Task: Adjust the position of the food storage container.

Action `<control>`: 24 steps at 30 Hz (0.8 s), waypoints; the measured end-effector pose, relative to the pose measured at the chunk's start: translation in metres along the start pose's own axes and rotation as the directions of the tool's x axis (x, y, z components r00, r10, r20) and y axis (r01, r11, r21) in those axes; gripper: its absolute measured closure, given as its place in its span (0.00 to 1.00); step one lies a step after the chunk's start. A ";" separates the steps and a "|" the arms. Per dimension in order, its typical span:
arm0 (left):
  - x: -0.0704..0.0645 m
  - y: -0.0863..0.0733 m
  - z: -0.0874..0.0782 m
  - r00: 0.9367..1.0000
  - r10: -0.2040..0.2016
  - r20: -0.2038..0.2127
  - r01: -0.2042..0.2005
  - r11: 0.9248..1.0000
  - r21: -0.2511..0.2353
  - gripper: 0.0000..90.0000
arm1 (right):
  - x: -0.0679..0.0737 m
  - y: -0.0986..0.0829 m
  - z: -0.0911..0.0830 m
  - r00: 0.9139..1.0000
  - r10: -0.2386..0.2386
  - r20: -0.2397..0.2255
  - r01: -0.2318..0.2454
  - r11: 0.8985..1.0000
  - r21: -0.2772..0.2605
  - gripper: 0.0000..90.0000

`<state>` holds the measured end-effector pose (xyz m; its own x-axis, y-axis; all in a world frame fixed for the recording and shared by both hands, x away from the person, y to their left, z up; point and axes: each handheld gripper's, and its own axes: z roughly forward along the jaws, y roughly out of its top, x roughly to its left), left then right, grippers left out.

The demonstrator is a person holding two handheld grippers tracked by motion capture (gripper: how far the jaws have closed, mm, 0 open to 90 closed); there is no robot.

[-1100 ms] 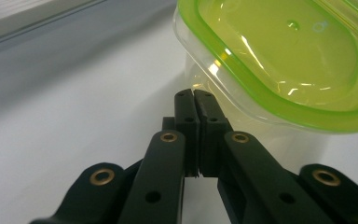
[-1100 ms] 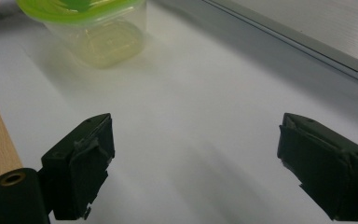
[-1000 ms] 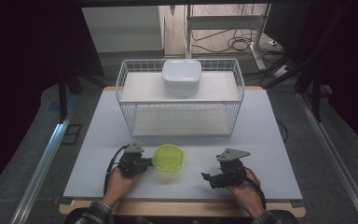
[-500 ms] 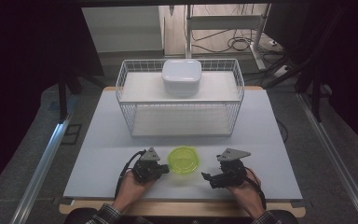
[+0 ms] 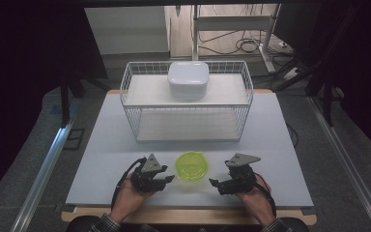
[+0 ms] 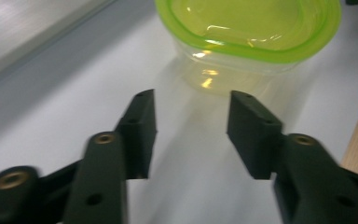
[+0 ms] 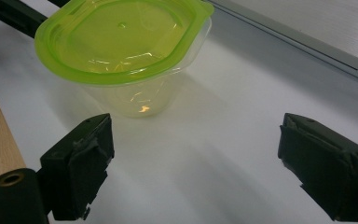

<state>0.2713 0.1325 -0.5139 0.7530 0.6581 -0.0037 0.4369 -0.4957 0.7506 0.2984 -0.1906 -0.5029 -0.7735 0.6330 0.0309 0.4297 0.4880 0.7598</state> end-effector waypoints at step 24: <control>0.002 -0.030 -0.030 0.994 -0.065 -0.089 0.065 0.998 -0.007 0.06 | 0.000 -0.001 0.001 1.000 0.004 -0.001 -0.004 1.000 -0.002 0.08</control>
<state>0.2452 0.1657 -0.5162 0.6761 0.7368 0.0059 0.4817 -0.4480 0.7532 0.2987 -0.1907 -0.5047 -0.7723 0.6344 0.0344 0.4316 0.4841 0.7611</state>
